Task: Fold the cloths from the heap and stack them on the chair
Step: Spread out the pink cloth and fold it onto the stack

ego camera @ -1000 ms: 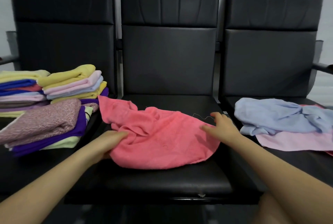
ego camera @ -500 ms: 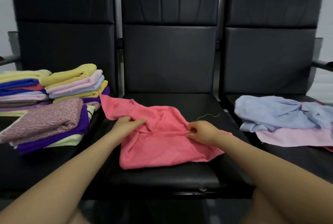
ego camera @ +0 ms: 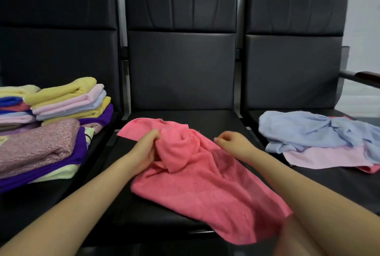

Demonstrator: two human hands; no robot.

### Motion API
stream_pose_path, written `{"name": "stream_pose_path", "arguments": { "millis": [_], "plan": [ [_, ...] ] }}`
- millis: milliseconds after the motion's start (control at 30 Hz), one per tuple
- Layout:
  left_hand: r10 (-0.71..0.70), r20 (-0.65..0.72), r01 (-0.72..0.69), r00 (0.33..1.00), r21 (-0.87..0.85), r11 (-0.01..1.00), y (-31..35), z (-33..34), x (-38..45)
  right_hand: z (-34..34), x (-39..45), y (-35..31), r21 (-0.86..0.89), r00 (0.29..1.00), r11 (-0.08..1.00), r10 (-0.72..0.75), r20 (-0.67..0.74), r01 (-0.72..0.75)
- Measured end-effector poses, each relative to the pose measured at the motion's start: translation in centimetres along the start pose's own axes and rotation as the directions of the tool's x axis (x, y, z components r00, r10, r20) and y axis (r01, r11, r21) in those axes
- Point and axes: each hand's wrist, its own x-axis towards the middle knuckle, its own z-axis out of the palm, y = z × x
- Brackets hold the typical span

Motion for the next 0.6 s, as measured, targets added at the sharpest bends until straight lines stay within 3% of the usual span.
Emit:
{"name": "stream_pose_path", "arguments": {
  "millis": [133, 233, 300, 467, 600],
  "plan": [
    [-0.111, -0.152, 0.127, 0.982, 0.096, 0.987, -0.5, -3.7, 1.2, 2.2, 4.0, -1.3, 0.178, 0.967, 0.952, 0.254, 0.002, -0.25],
    [-0.187, -0.178, 0.208, 0.966, 0.105, 0.972, -0.7, -5.0, 2.0, 3.3, 5.3, -2.7, 0.42, 0.918, 0.819, 0.377, 0.12, -0.391],
    [-0.154, -0.223, 0.193, 0.963, 0.164, 0.967, -0.6, -4.6, 2.9, 3.5, 5.8, -3.7, 0.459, 0.896, 0.769, 0.384, 0.224, -0.444],
    [-0.045, -0.298, 0.162, 0.953, 0.381, 0.91, -0.7, -2.3, 4.8, 4.9, 6.5, -4.1, 0.379, 0.863, 0.801, 0.311, 0.397, -0.463],
    [-0.07, -0.189, 0.119, 0.98, 0.266, 0.957, -0.8, -1.4, 5.6, 5.8, 6.9, -3.9, 0.534, 0.859, 0.71, 0.202, 0.471, -0.459]
  ]
}}
